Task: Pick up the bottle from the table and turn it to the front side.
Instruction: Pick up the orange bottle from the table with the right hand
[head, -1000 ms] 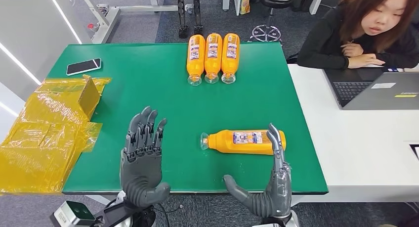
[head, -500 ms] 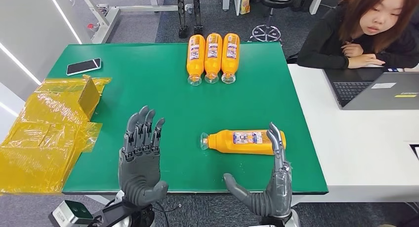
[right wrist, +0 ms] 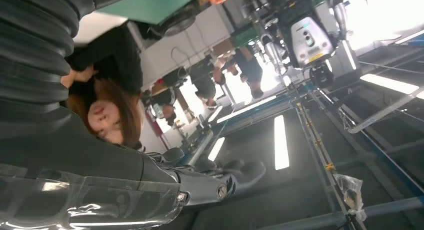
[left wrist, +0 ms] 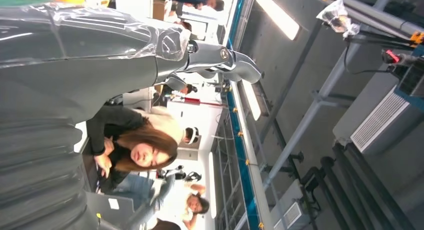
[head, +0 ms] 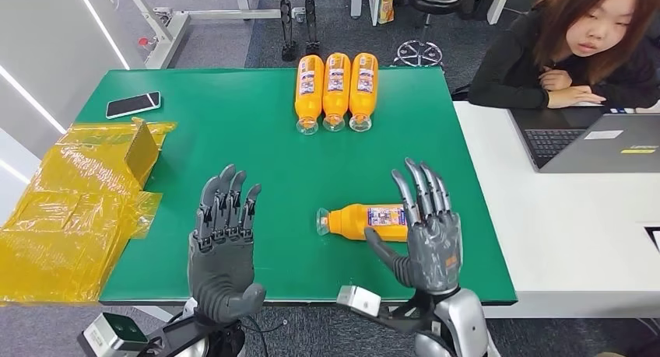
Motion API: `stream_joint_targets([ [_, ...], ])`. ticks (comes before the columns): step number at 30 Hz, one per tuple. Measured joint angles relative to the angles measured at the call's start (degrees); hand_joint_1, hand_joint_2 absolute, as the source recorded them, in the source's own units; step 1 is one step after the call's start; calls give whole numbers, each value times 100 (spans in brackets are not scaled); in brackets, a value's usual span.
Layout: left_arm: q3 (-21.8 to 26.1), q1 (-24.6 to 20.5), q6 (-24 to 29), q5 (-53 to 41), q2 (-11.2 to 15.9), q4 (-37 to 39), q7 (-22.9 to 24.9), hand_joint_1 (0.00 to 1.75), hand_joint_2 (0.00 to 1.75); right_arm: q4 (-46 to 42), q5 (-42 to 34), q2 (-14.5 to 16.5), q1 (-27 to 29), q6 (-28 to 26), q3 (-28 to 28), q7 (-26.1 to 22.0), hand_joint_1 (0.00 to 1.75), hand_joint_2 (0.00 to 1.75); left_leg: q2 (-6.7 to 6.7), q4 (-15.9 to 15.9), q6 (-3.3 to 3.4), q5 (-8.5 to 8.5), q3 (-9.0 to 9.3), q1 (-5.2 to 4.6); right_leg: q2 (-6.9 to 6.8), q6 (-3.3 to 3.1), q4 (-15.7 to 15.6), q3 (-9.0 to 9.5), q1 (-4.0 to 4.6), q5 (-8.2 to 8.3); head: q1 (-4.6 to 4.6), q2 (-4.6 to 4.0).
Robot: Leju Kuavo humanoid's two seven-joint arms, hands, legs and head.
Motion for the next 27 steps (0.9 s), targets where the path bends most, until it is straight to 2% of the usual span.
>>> stream_joint_targets([
  [5, 17, -16, -104, 12, 11, 60, 0, 0, 175, 443, 493, -558, -697, 8, -62, 442, 0, 175, 0, 3, 3, 2, -2, -4, -1, 4, 0, 1, -3, 5, 1, 0],
  [8, 32, -22, -131, 29, 14, 87, 0, 0, 175, 727, 351, -776, -1106, 366, -56, 454, 0, 175, 0, 3, 3, 2, -2, -5, -1, 4, 0, 1, -4, 5, 1, 0],
  [11, 34, -28, -155, 51, 20, 100, 0, 0, 175, 1049, -281, -889, -1489, 1120, -15, 249, 0, 175, -2, 3, 3, 2, -3, -4, -2, 4, 0, 1, -4, 5, -1, 0],
  [15, 34, -30, -221, 75, 44, 120, 0, 0, 175, 1472, -1328, -983, -1962, 2561, 139, -136, 0, 175, 0, 3, 3, 2, -3, -3, -1, 4, 1, 0, -3, 5, -1, 0],
  [20, 34, -33, -286, 52, 56, 169, 0, 0, 175, 2232, -2051, -1145, -2615, 3952, 488, -404, 0, 175, -2, 4, 4, 3, -4, -3, -3, 4, 1, 0, -3, 5, 0, 0],
  [27, 42, -62, -326, 49, 56, 302, 0, 0, 175, 3047, -2377, -1433, -3272, 4894, 1171, -459, 0, 175, -16, 7, 10, 7, -12, -5, -16, 6, 0, 0, -4, 5, -1, 0],
])
